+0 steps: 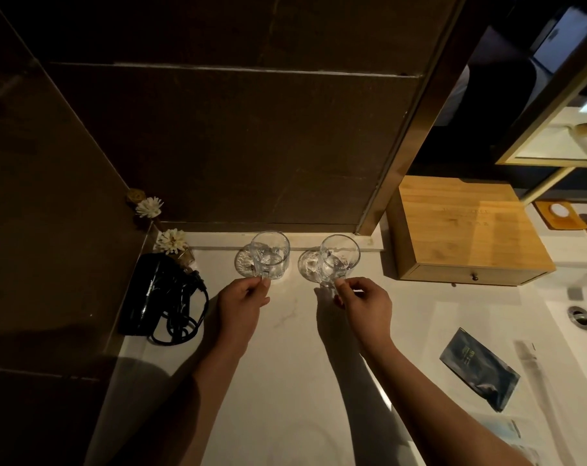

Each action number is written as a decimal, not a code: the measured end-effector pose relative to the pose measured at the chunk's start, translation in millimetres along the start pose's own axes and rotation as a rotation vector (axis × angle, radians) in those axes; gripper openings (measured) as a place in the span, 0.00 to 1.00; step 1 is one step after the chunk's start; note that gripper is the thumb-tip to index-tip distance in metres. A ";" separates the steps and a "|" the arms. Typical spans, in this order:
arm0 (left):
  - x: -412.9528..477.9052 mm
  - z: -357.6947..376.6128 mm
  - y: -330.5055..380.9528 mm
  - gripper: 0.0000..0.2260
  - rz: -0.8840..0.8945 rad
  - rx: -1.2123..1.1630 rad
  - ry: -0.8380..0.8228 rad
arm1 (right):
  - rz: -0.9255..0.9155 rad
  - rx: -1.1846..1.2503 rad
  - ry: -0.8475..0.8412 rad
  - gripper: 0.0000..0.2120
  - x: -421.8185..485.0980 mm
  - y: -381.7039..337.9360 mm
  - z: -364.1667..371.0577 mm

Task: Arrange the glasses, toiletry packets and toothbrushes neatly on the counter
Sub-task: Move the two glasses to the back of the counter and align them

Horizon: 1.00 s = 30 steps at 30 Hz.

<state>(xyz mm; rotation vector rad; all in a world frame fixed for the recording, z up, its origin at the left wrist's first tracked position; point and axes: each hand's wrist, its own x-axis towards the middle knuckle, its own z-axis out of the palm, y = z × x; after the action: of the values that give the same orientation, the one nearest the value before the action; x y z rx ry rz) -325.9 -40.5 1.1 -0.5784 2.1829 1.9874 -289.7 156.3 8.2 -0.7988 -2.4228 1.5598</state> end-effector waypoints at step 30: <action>-10.8 12.7 12.2 0.04 0.055 -0.032 -0.011 | 0.007 -0.024 -0.112 0.12 14.1 -2.2 6.7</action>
<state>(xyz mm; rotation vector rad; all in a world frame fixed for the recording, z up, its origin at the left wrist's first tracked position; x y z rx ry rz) -322.5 -25.3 14.6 -0.5152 2.1873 2.0519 -305.1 157.4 5.0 -0.7437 -2.5238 1.6219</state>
